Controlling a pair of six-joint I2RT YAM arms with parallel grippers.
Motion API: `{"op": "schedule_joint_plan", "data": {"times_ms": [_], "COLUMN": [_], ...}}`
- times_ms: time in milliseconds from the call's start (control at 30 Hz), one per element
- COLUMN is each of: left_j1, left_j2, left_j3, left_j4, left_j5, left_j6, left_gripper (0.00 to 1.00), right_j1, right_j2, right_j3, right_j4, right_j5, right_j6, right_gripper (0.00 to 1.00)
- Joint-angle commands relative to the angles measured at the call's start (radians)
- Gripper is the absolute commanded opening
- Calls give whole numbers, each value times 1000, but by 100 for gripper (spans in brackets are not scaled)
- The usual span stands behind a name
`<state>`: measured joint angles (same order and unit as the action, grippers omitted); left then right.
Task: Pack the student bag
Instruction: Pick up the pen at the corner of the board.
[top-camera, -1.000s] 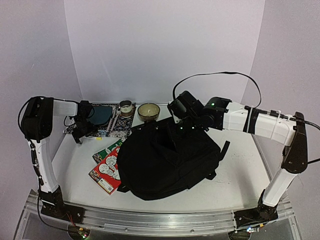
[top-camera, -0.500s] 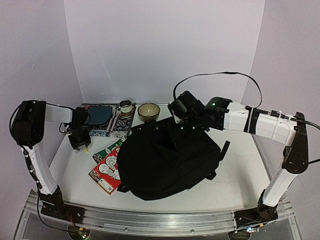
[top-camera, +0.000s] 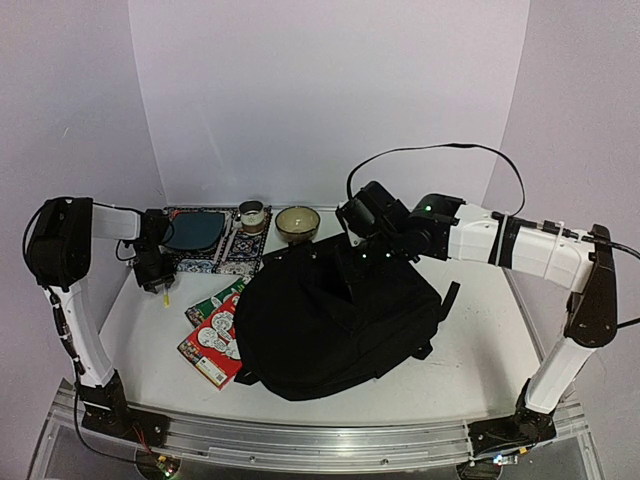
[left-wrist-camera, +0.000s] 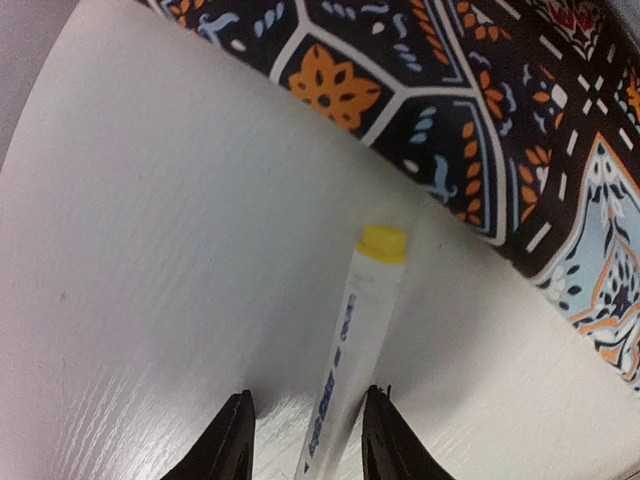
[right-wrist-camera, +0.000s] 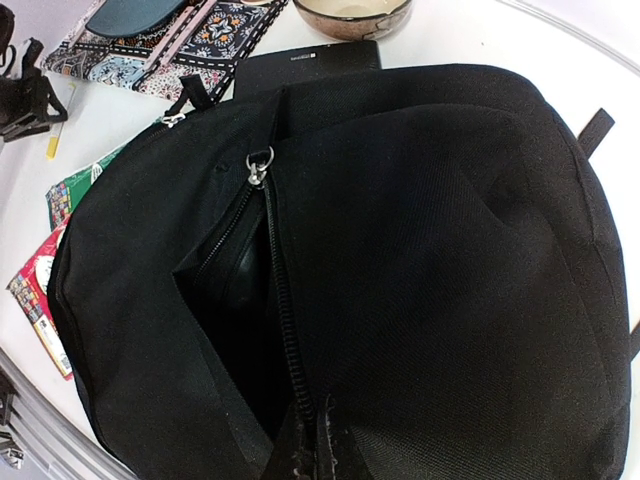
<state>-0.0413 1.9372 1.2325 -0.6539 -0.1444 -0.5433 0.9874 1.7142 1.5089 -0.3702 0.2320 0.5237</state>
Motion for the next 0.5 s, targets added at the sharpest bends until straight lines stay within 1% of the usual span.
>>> {"op": "schedule_joint_plan", "data": {"times_ms": [0,133,233,333,467], "left_j1": [9,8,9,9,8], "left_j2": [100,116,98,52,-47], "left_j3": [21,8,-20,-55,-95], "left_j4": [-42,-43,-41,-41,-41], "left_j5": [43,86,116,150,234], "left_j6": [50,56,56,59,61], "left_gripper": [35,24,15,8,0], "right_j1": [6,6,6,5,6], "right_j2": [-46,-57,-65,-69,-70], "right_j3": [9,2,-5,-7,-10], "right_j4": [7,6,7,6,6], "right_j5": [9,13,16,16,9], "right_j6": [5,10,12,14,16], "right_gripper": [0,0,0,0,0]}}
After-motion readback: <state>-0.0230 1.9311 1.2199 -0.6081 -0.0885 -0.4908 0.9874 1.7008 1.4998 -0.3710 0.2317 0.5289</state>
